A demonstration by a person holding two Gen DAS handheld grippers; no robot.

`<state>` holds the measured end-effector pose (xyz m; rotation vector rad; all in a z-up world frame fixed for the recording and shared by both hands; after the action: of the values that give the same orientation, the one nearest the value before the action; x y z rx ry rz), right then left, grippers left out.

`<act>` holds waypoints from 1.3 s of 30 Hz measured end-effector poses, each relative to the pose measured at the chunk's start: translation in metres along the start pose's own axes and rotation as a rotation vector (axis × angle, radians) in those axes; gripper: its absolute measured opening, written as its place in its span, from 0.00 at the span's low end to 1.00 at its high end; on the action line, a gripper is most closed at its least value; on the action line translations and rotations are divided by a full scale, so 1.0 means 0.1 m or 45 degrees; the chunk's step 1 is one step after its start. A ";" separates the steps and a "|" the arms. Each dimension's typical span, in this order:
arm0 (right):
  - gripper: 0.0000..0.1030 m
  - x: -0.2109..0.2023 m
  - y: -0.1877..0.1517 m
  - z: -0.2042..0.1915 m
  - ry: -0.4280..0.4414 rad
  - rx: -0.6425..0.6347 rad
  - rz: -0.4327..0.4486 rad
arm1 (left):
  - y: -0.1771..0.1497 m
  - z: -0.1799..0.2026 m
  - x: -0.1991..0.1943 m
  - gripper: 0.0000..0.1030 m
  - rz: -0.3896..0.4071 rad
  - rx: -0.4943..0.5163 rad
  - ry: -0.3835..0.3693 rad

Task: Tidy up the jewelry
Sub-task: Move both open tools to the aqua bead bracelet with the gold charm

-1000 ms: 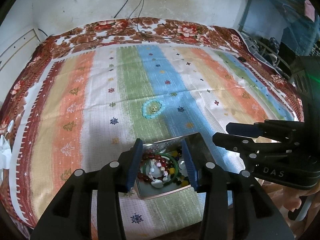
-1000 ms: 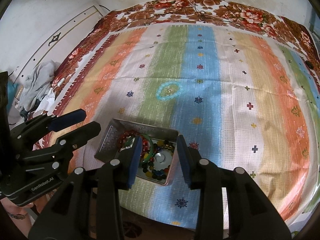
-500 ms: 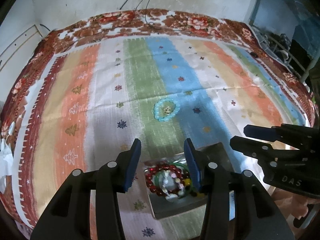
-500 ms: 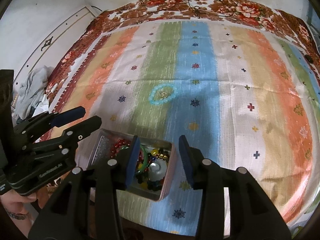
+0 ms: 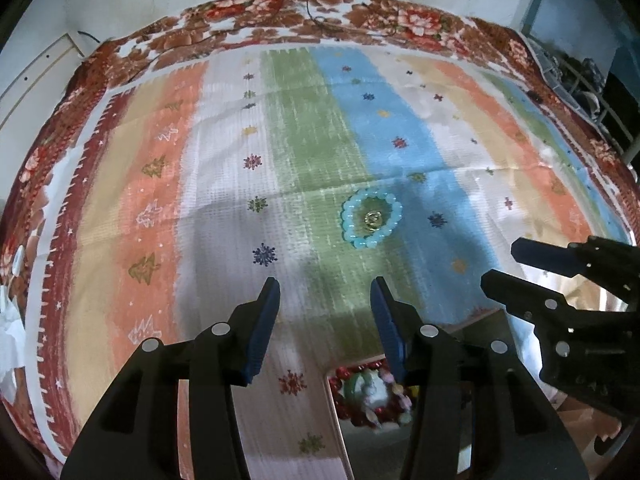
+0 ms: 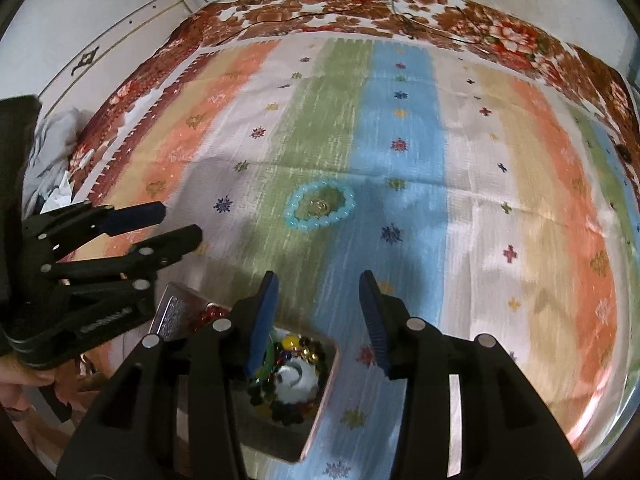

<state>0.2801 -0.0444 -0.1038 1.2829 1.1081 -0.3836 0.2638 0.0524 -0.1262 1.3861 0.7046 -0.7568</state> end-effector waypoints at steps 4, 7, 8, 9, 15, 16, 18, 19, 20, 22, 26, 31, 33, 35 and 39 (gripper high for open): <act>0.42 0.19 0.05 -0.01 0.009 -0.010 -0.036 | 0.03 -0.01 0.16 0.46 -0.032 0.008 0.009; 0.42 0.32 0.10 0.02 -0.022 -0.026 -0.041 | 0.08 -0.04 0.25 0.46 -0.041 0.009 0.016; 0.42 0.37 0.11 0.02 -0.034 -0.034 -0.042 | 0.10 -0.06 0.29 0.46 -0.048 0.007 0.020; 0.42 0.42 0.13 0.03 -0.040 -0.039 -0.046 | 0.10 -0.08 0.32 0.46 -0.055 0.005 0.023; 0.42 0.66 0.23 0.06 -0.039 -0.055 -0.079 | 0.17 -0.13 0.45 0.46 -0.059 -0.021 0.018; 0.42 0.70 0.26 0.06 -0.030 -0.055 -0.085 | 0.18 -0.14 0.48 0.46 -0.064 -0.030 0.011; 0.42 0.77 0.30 0.05 -0.021 -0.057 -0.094 | 0.18 -0.16 0.54 0.46 -0.076 -0.033 0.014; 0.42 0.81 0.32 0.05 -0.016 -0.059 -0.101 | 0.18 -0.17 0.56 0.46 -0.082 -0.034 0.023; 0.42 0.84 0.33 0.04 -0.016 -0.062 -0.106 | 0.17 -0.20 0.58 0.46 -0.086 -0.037 0.028; 0.42 0.92 0.34 0.03 -0.008 -0.062 -0.119 | 0.16 -0.25 0.60 0.46 -0.094 -0.059 0.023; 0.42 1.07 0.38 0.03 0.007 -0.059 -0.141 | 0.19 -0.34 0.57 0.46 -0.087 -0.091 0.012; 0.42 1.19 0.39 -0.01 0.013 -0.086 -0.165 | 0.20 -0.41 0.57 0.47 -0.087 -0.109 0.011; 0.41 1.23 0.39 -0.02 0.011 -0.095 -0.179 | 0.19 -0.42 0.59 0.47 -0.093 -0.107 0.016; 0.38 1.25 0.42 -0.02 0.016 -0.096 -0.175 | 0.18 -0.43 0.60 0.47 -0.098 -0.101 0.021; 0.30 1.32 0.41 -0.02 0.010 -0.109 -0.220 | 0.17 -0.41 0.61 0.47 -0.099 -0.089 0.020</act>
<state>0.3732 0.0135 -0.1885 1.1181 1.2337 -0.4557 0.3135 0.0902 -0.1677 1.3083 0.7942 -0.7759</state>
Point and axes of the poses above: each gripper's, at about its wrist camera, not at the fingertips, and x roughly the way its jaws point, z to its right, y to its top, the point moved 6 cm from there along x, roughly the way its jaws point, and after that the axes turned 8 degrees about z, right-handed, at the moved point
